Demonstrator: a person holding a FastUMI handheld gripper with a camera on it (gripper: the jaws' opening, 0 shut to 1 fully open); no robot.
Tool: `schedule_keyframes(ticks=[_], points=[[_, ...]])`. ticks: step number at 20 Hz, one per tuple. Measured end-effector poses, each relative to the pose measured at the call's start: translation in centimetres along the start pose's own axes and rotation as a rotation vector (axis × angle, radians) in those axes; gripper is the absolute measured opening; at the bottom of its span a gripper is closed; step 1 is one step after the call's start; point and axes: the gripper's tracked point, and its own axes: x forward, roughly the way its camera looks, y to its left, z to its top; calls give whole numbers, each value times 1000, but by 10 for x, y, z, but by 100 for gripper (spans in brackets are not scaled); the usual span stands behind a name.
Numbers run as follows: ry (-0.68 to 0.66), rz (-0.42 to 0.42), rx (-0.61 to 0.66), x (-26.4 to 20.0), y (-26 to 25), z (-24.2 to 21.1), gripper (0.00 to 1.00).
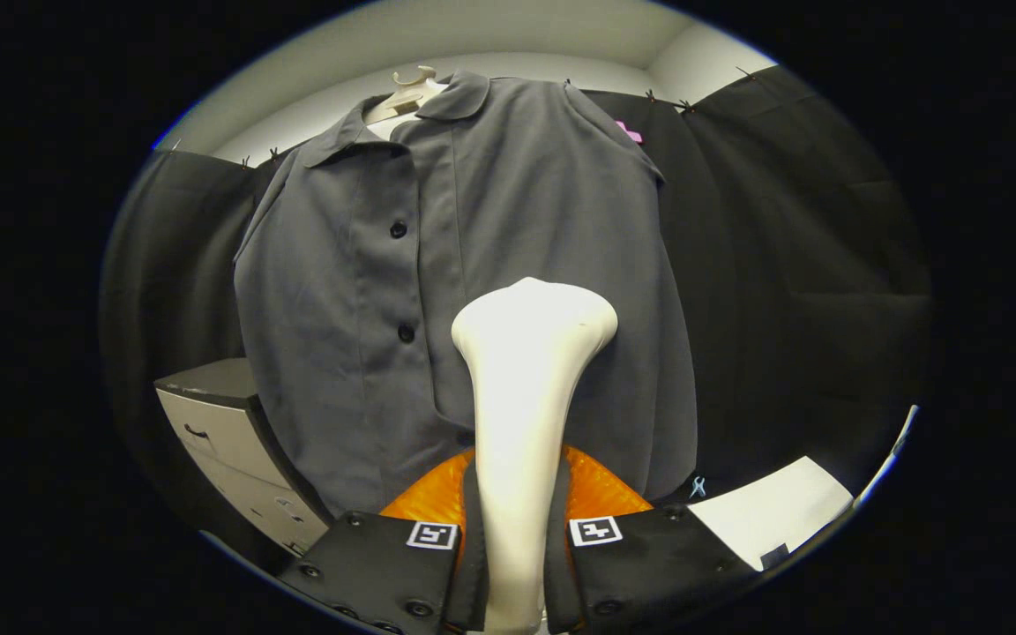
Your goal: Iron the clothes twice with a garment steamer, once on the left side and once on the right side.
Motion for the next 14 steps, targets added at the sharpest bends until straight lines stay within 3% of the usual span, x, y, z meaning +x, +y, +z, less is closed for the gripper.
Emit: schedule_keyframes(ticks=[9,14], points=[[103,-10,36,-17,-3,-60,33],[120,-24,48,-22,-6,-66,32]])
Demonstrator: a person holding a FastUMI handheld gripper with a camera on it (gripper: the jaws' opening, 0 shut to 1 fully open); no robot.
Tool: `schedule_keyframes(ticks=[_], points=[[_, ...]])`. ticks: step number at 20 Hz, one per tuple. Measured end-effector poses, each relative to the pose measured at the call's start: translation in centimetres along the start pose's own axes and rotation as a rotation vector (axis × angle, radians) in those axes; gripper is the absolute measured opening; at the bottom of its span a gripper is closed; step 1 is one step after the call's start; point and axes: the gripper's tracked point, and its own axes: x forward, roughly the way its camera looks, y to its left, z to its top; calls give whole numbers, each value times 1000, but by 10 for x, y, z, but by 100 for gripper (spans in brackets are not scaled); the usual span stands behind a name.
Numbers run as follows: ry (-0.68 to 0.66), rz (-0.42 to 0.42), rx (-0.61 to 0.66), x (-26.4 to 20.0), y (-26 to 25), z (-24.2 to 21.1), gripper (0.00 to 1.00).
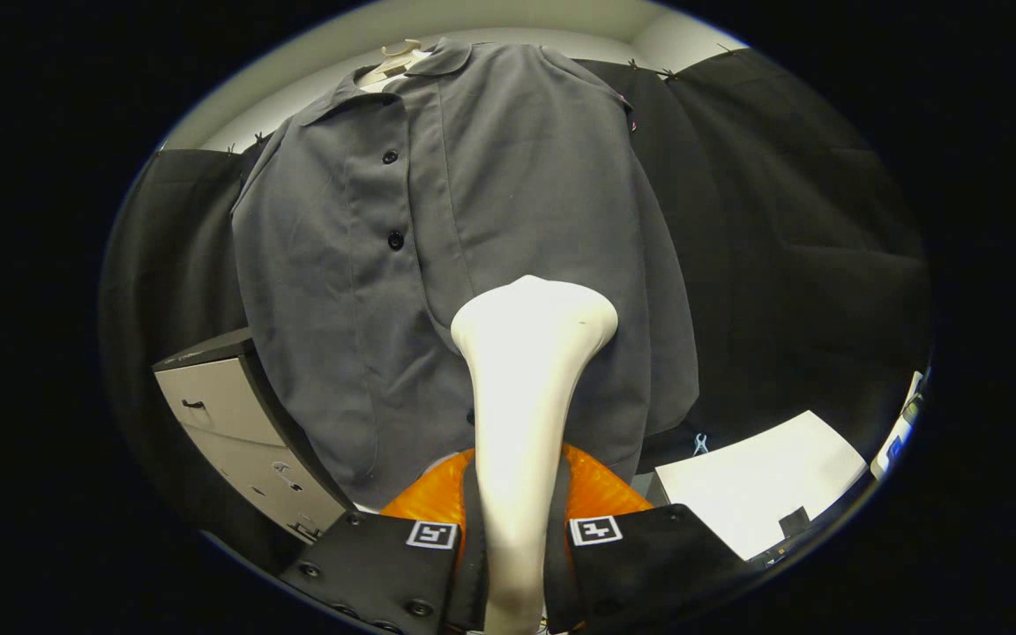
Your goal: Iron the clothes twice with a garment steamer, once on the left side and once on the right side.
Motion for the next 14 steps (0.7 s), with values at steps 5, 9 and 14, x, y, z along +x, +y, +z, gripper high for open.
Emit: schedule_keyframes(ticks=[5,9,14], points=[[-16,-1,-23,-16,3,8,33],[-49,11,-35,-39,16,24,32],[-118,35,-43,-72,43,53,33]])
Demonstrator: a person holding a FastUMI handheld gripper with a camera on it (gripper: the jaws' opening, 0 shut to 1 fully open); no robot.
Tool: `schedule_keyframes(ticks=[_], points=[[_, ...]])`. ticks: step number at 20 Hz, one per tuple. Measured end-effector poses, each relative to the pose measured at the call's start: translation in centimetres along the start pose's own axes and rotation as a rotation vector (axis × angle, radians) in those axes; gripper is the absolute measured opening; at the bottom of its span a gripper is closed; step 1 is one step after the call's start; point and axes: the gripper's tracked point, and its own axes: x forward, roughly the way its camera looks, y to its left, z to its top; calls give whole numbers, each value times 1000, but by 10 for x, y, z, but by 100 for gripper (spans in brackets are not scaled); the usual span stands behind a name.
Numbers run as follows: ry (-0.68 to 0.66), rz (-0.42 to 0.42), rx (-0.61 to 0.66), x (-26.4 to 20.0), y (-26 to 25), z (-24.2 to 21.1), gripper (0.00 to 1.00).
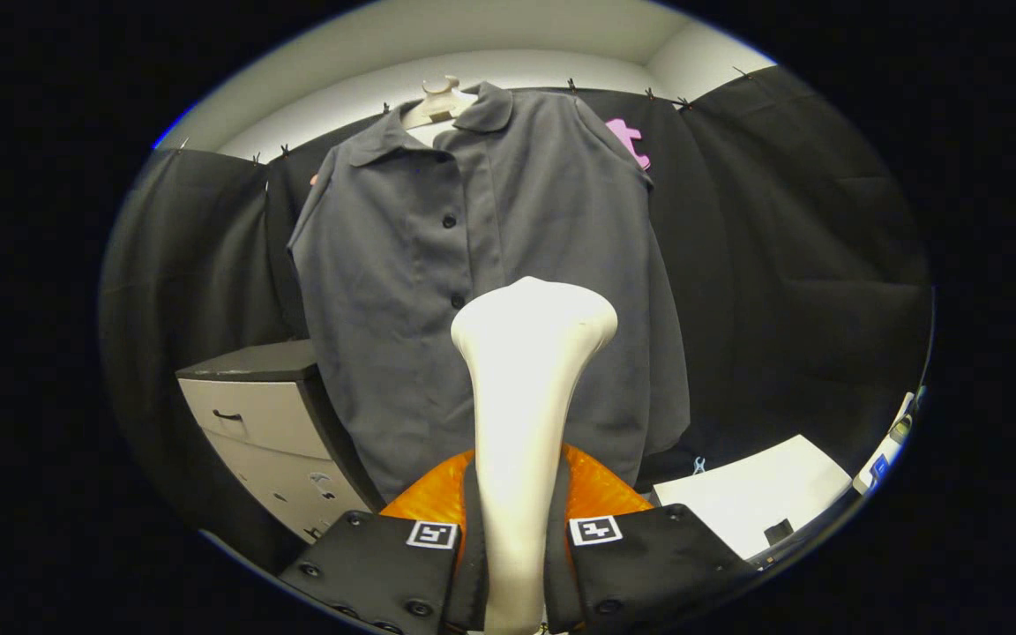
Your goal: Iron the clothes twice with a garment steamer, once on the left side and once on the right side.
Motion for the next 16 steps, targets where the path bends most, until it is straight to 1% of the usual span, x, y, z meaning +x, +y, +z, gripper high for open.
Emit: schedule_keyframes(ticks=[3,11,16], points=[[-36,10,-8,-20,14,21,32],[-115,77,-22,-74,57,67,32],[-171,82,-51,-103,69,85,32]])
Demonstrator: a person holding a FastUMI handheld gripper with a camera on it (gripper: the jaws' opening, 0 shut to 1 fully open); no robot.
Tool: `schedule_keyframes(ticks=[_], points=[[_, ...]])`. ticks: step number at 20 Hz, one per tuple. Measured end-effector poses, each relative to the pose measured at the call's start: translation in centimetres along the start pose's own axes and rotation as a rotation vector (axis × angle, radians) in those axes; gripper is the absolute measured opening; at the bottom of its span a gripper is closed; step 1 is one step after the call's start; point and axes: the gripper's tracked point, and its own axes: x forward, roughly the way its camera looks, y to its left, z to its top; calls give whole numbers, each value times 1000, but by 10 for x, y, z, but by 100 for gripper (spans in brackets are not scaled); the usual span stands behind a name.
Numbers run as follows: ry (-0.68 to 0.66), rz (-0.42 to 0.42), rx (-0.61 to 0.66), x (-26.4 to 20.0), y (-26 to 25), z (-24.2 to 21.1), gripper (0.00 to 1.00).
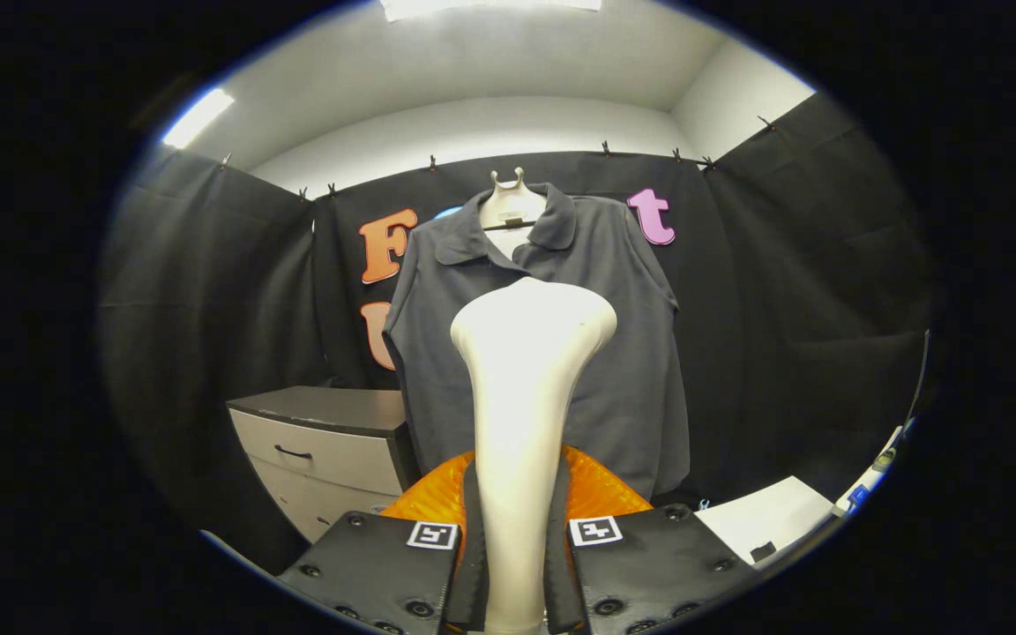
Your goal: Iron the clothes twice with a garment steamer, once on the left side and once on the right side.
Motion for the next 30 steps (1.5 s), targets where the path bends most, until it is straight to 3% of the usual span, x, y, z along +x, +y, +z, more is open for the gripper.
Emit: schedule_keyframes(ticks=[17,30], points=[[-136,60,-12,-40,35,62,32],[-154,85,-23,-48,55,64,32]])
